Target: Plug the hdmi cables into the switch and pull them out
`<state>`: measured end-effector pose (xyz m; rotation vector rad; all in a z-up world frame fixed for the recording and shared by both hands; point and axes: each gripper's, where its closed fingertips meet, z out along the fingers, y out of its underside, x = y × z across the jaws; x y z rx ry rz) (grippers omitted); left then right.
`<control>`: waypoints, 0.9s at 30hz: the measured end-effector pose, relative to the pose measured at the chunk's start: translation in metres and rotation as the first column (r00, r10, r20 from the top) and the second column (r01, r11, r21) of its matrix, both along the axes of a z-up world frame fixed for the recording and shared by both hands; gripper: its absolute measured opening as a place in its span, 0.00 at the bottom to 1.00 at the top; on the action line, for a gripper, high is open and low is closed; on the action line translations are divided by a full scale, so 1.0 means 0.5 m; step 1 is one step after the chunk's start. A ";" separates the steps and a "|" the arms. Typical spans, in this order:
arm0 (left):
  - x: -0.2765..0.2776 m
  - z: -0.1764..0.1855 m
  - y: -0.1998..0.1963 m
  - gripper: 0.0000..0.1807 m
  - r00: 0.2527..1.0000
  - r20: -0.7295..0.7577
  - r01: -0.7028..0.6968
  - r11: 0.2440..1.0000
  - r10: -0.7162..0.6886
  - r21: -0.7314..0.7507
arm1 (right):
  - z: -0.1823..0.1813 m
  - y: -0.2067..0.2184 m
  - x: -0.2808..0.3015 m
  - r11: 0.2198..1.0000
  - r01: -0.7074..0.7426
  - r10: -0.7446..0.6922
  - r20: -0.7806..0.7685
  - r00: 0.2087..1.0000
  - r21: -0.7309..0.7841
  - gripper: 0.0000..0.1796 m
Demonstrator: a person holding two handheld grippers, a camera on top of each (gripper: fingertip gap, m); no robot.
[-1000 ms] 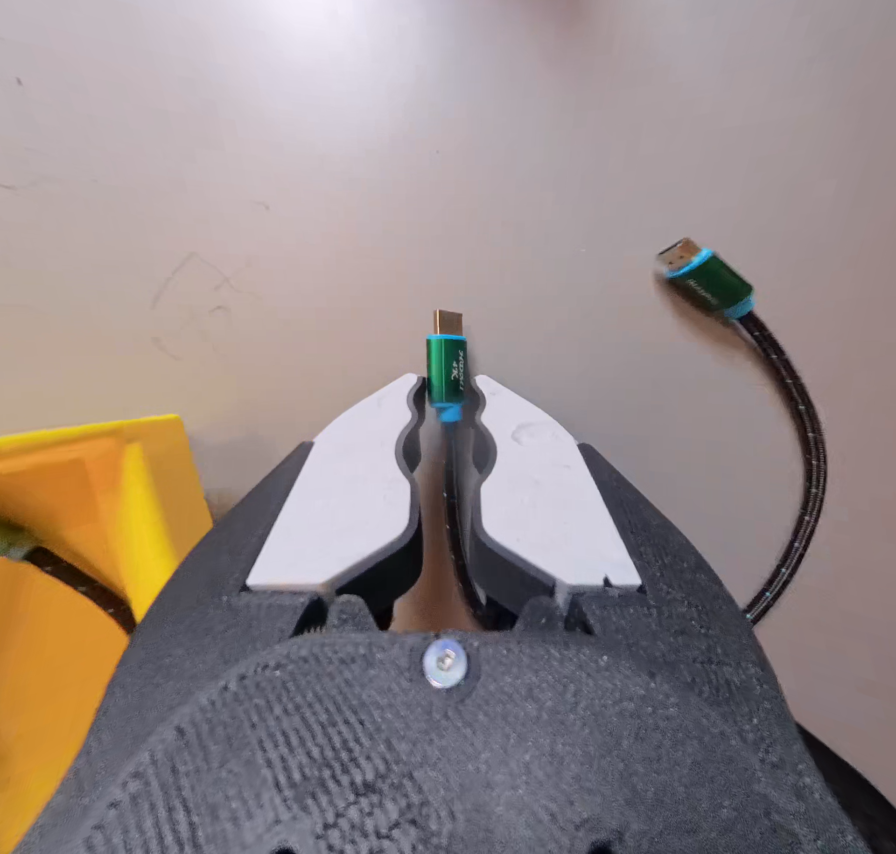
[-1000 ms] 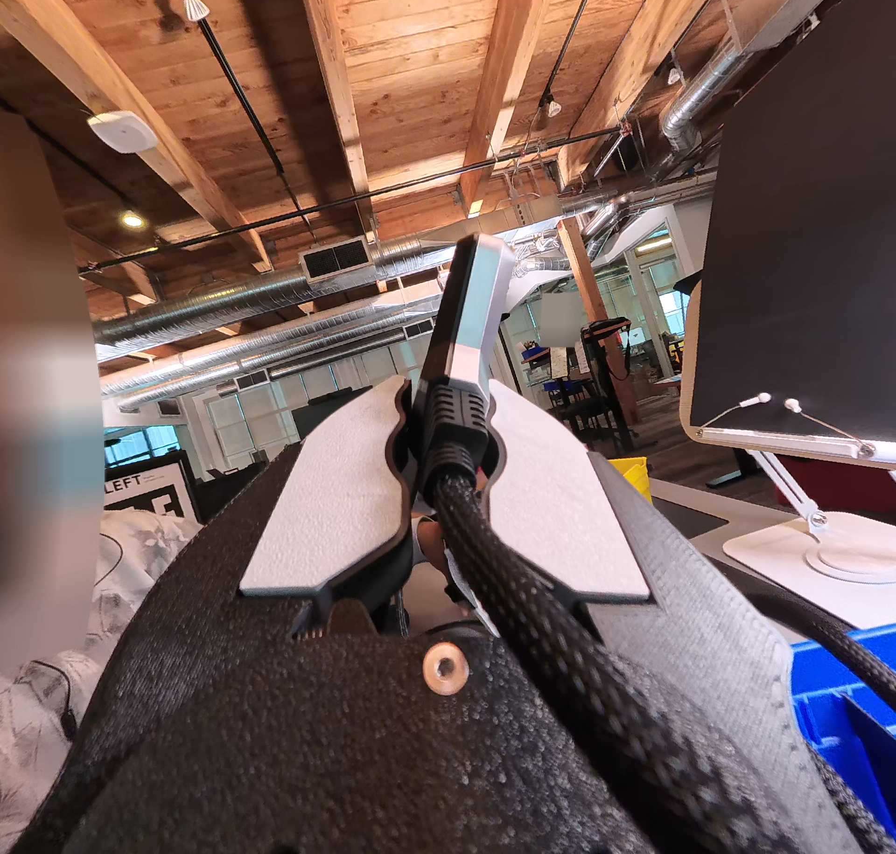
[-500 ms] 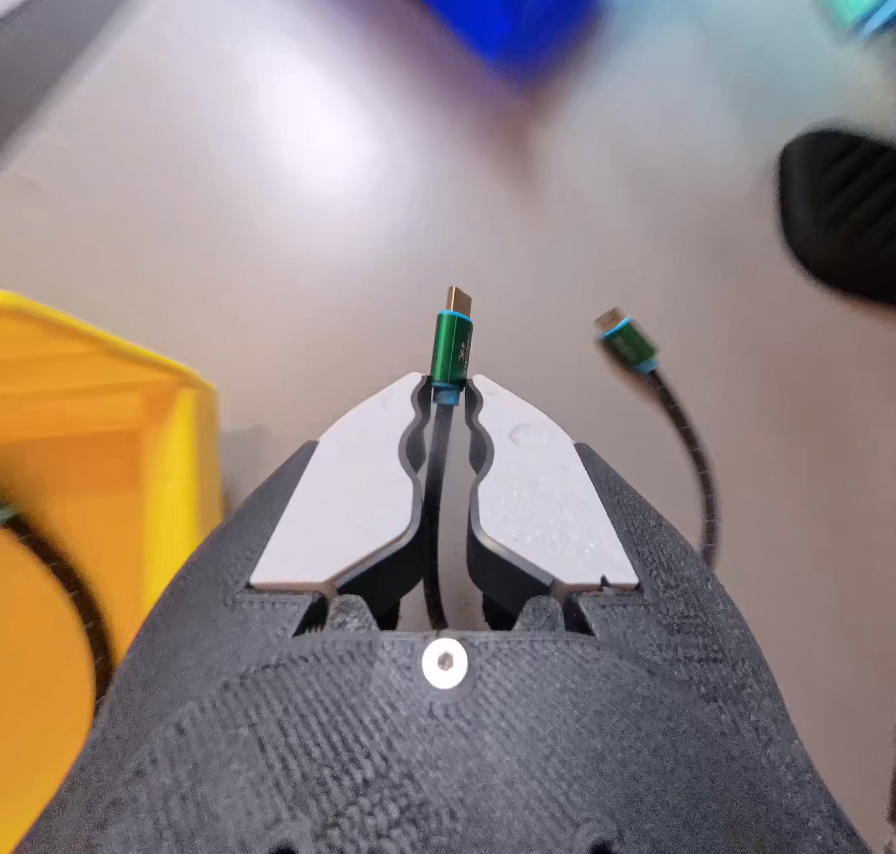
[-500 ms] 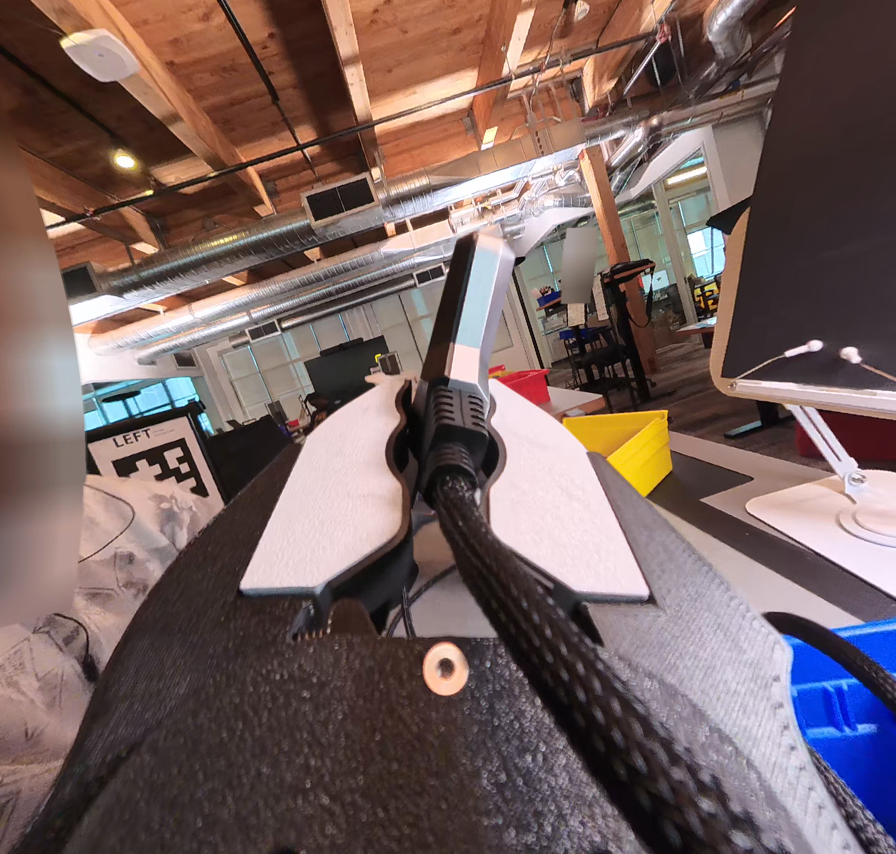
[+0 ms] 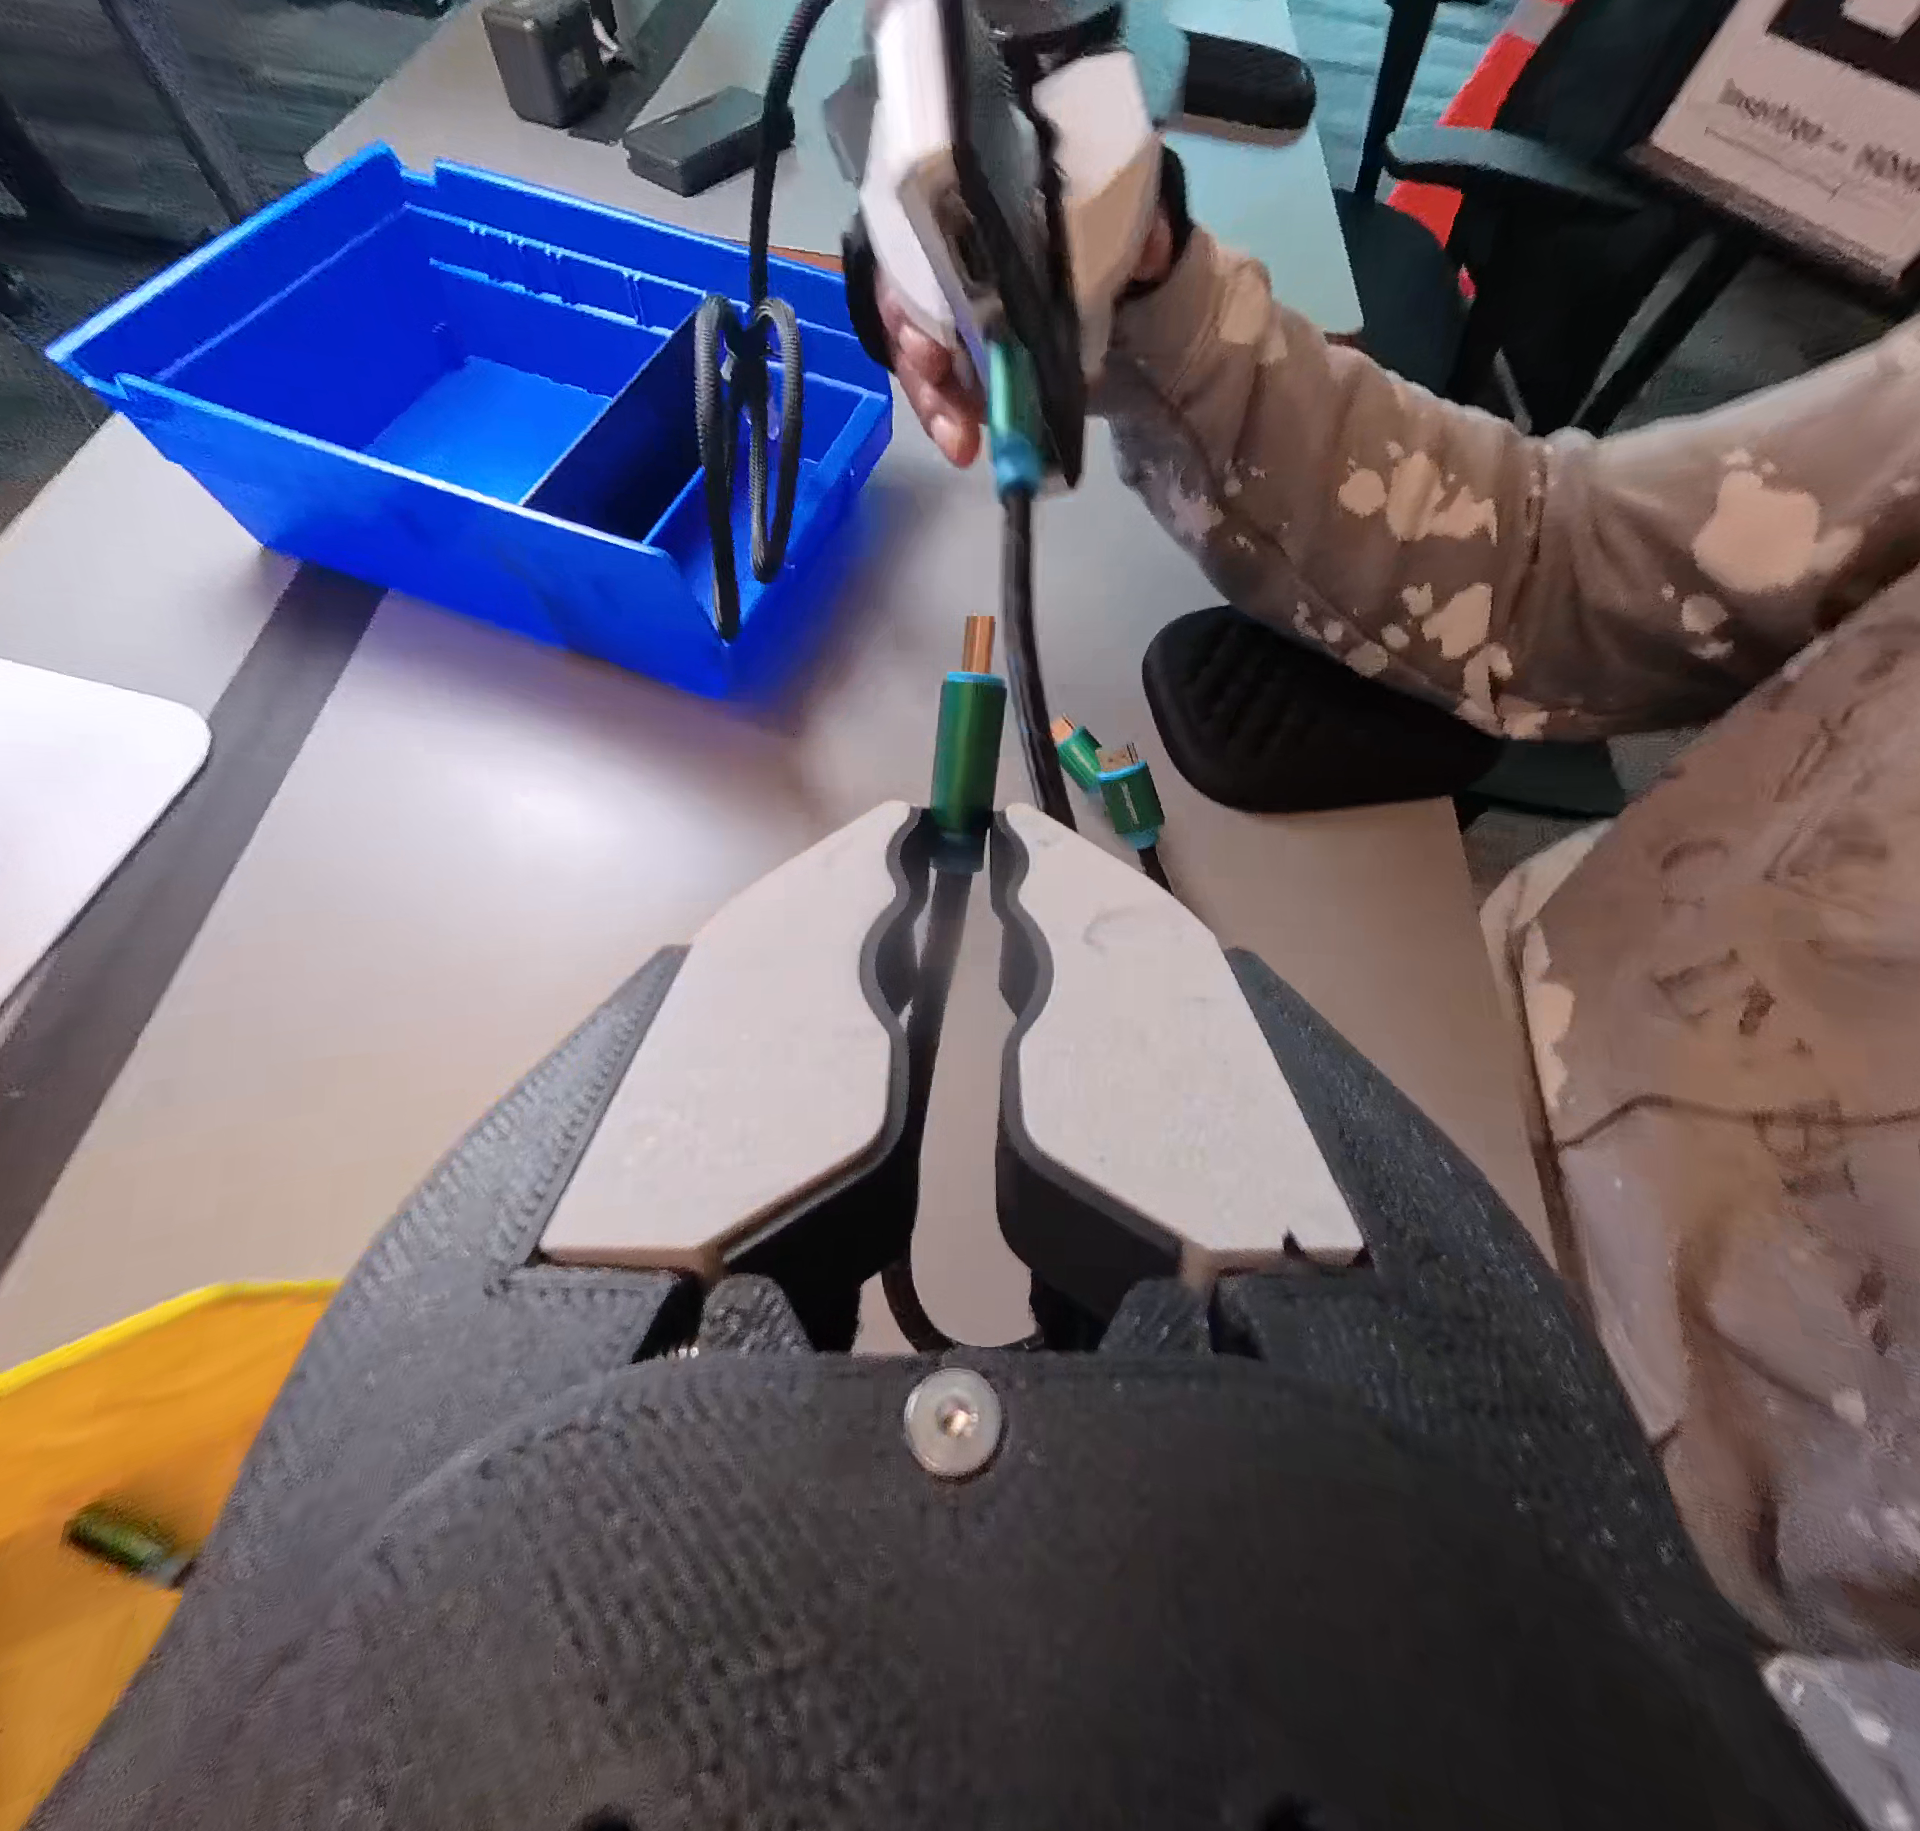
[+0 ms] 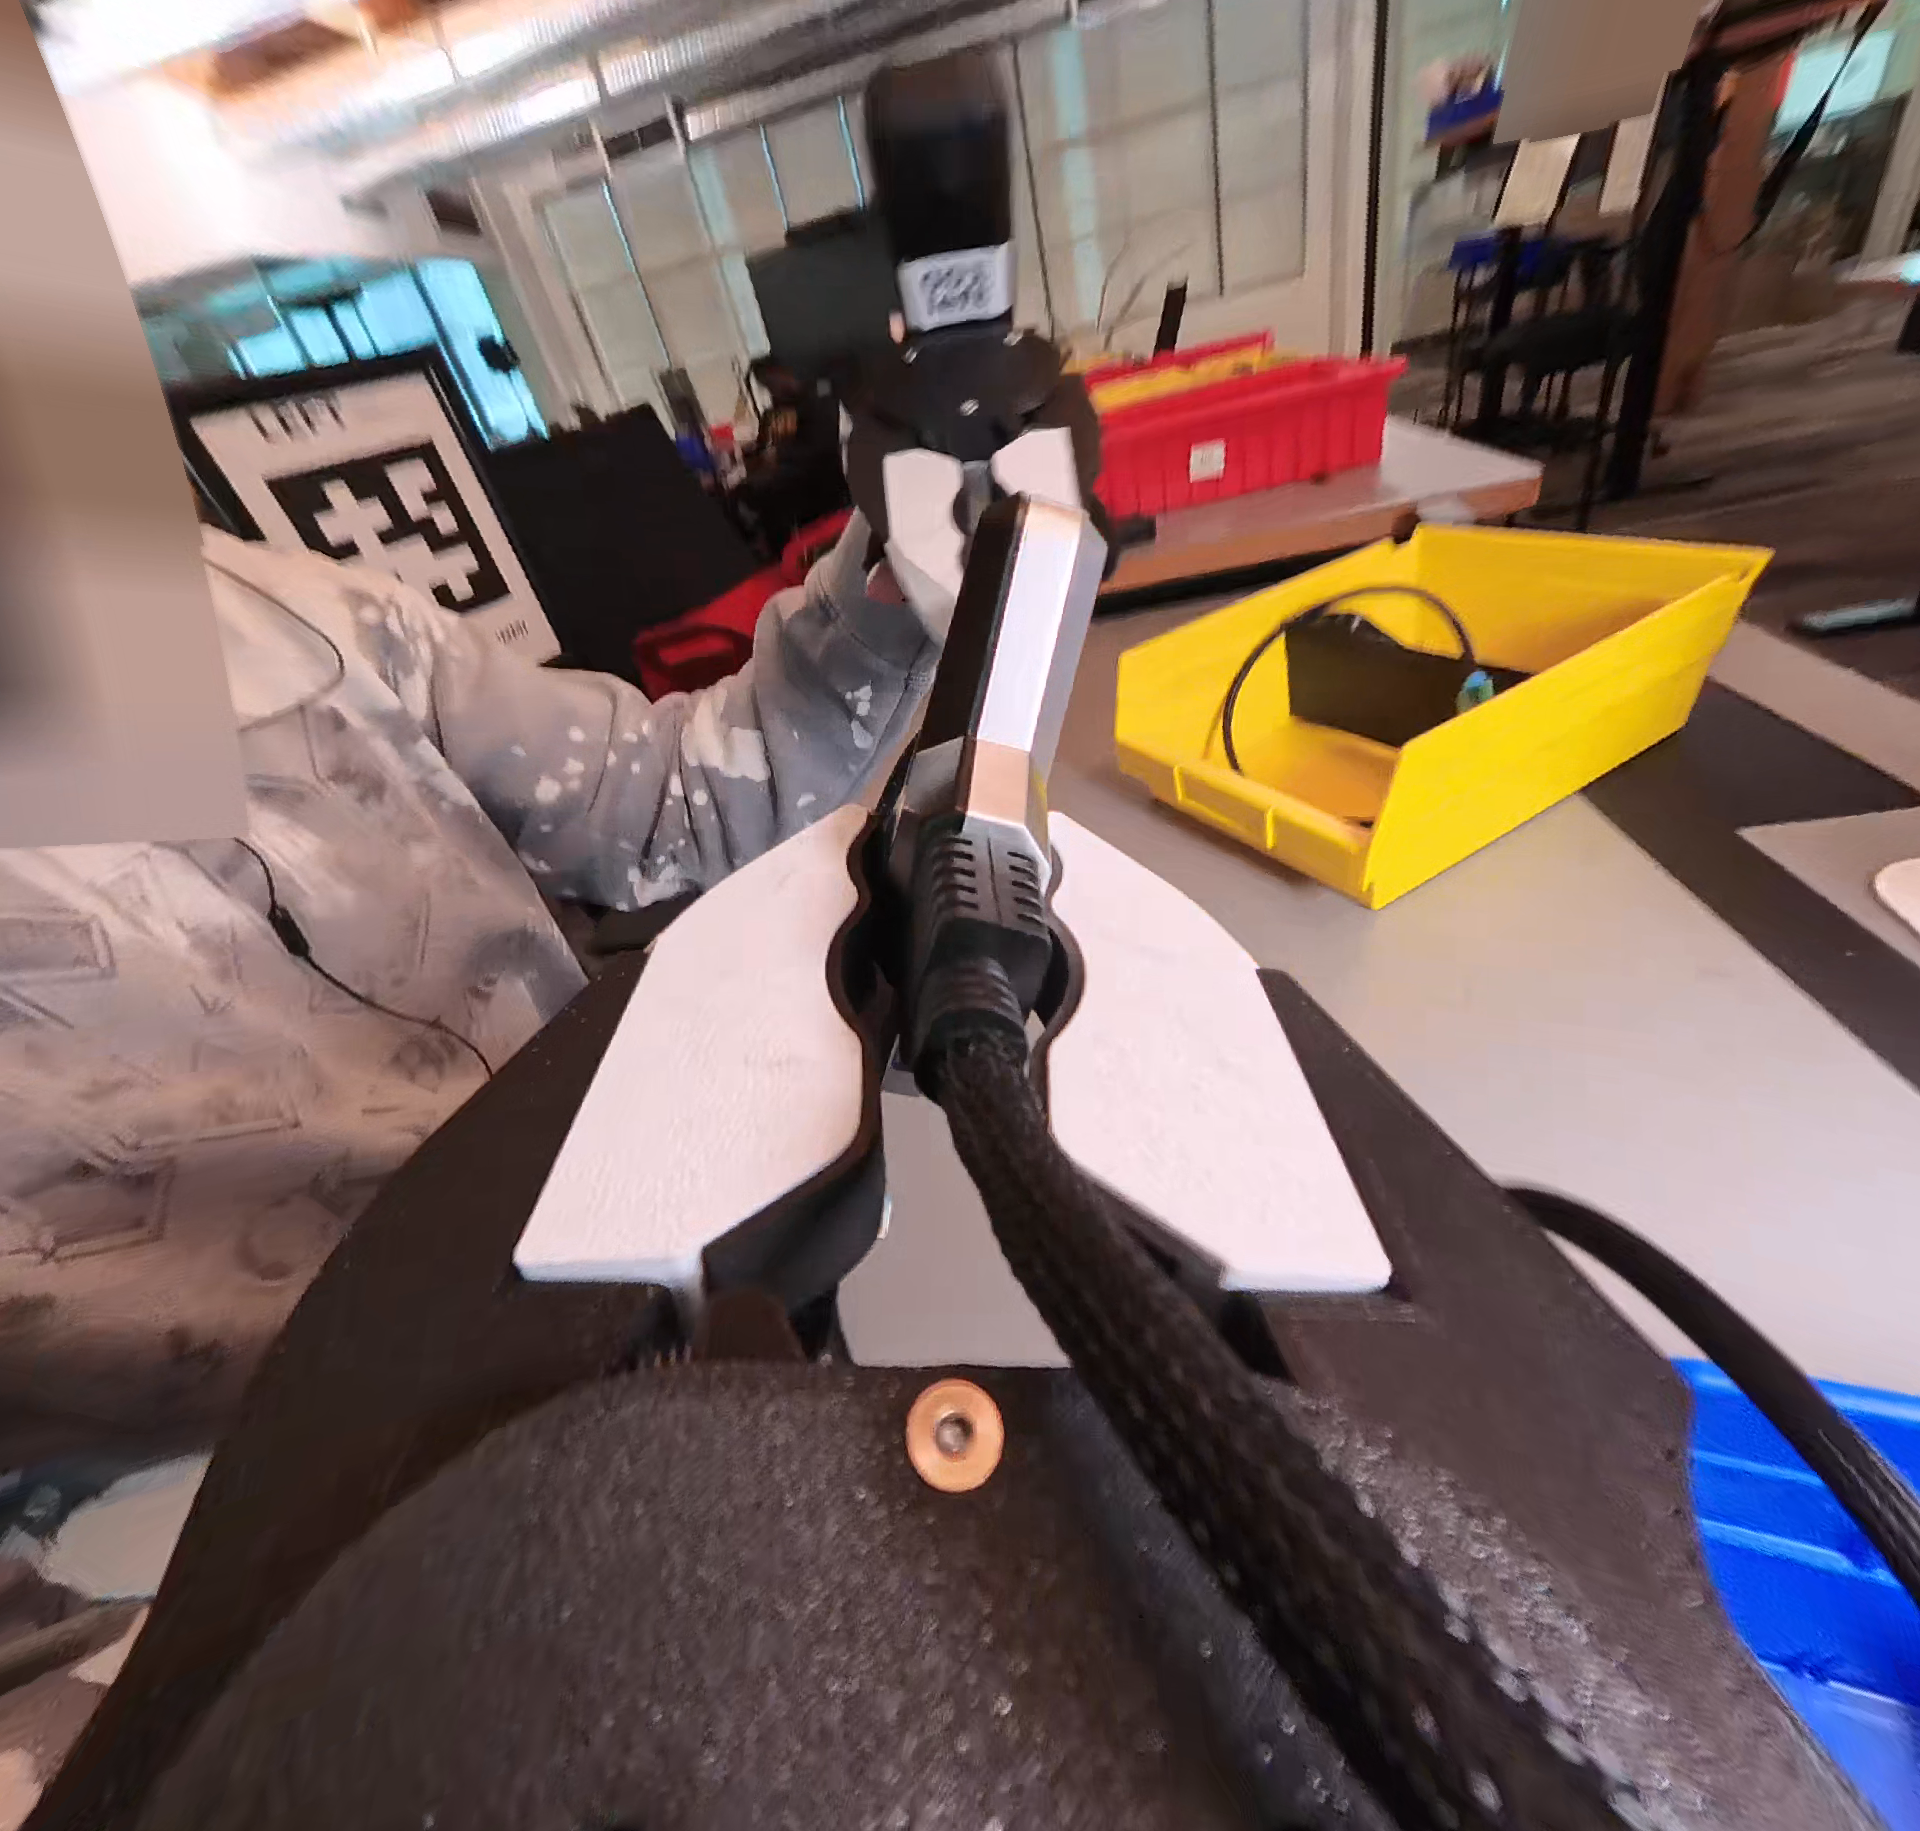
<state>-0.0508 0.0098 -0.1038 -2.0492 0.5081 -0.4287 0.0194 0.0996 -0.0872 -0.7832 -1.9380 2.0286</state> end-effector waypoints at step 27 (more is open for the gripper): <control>0.046 -0.139 0.007 0.06 0.969 0.221 0.172 0.940 -0.108 -0.294 | -0.131 -0.100 -0.043 0.950 -0.121 0.062 0.205 0.977 0.290 0.17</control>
